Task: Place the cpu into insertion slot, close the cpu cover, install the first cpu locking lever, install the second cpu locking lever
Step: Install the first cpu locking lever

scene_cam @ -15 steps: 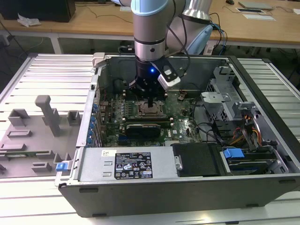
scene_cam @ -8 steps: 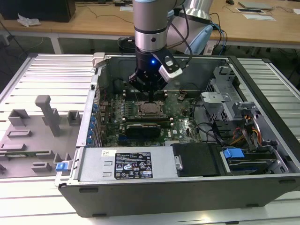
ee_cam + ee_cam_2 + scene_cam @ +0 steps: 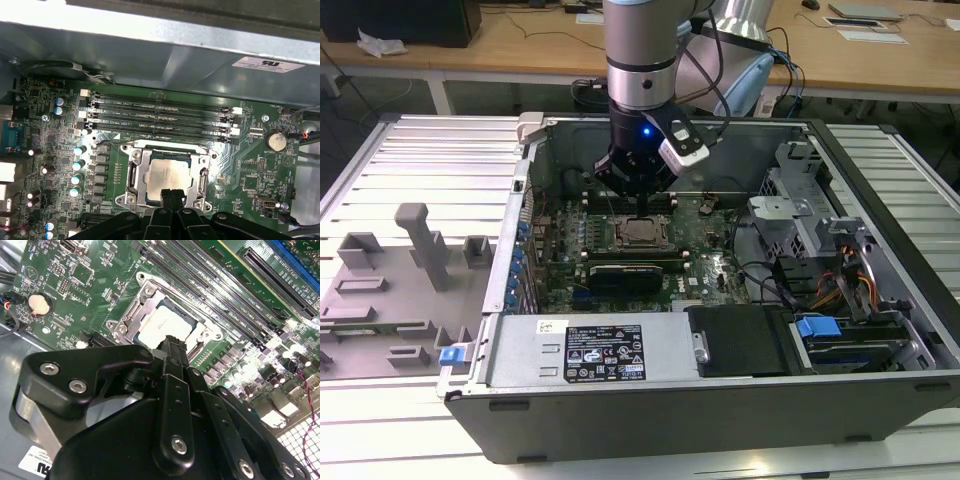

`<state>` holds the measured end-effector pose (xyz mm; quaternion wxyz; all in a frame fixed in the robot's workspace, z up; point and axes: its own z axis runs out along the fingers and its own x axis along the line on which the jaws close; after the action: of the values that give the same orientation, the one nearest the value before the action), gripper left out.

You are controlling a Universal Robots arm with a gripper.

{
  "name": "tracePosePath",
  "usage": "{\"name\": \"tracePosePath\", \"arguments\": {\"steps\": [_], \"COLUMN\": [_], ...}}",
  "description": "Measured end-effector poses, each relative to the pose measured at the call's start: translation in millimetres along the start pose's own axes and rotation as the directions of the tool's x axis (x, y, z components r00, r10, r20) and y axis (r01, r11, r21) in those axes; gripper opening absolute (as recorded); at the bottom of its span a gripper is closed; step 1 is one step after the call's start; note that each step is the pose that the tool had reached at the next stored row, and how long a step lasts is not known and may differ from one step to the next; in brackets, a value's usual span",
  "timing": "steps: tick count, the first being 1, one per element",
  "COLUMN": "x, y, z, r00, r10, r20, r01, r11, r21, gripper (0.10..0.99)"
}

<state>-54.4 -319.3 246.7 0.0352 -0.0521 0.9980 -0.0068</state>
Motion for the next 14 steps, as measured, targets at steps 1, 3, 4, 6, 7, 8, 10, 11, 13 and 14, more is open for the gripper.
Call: {"name": "tracePosePath", "arguments": {"steps": [1, 3, 4, 6, 7, 8, 10, 11, 13, 14], "x": [0.0, 0.1, 0.8, 3.4, 5.4, 7.7, 17.1, 21.3, 32.9, 34.3], "y": [0.0, 0.0, 0.1, 0.3, 0.6, 0.8, 1.9, 2.4, 3.7, 3.9], "z": [-0.1, -0.1, -0.2, -0.4, -0.4, -0.7, -1.3, -1.6, -2.4, -2.5], "r00": [1.0, 1.0, 1.0, 1.0, 1.0, 1.0, 1.0, 1.0, 1.0, 1.0], "r10": [0.0, 0.0, 0.0, 0.0, 0.0, 0.0, 0.0, 0.0, 0.001, 0.0], "r20": [-0.0001, 0.0, -0.0001, 0.0001, 0.0006, 0.0008, 0.0026, 0.0031, 0.0041, 0.0041], "r01": [0.0, 0.0, 0.0, 0.0, 0.0, 0.0, 0.0, 0.0, -0.001, 0.0], "r11": [1.0, 1.0, 1.0, 1.0, 1.0, 1.0, 1.0, 1.0, 1.0, 1.0], "r21": [0.0, 0.0, 0.0, 0.0, 0.0, 0.0, 0.0, 0.0, 0.001, 0.0], "gripper": [0.106, 0.106, 0.106, 0.106, 0.106, 0.106, 0.106, 0.106, 0.106, 0.106]}}
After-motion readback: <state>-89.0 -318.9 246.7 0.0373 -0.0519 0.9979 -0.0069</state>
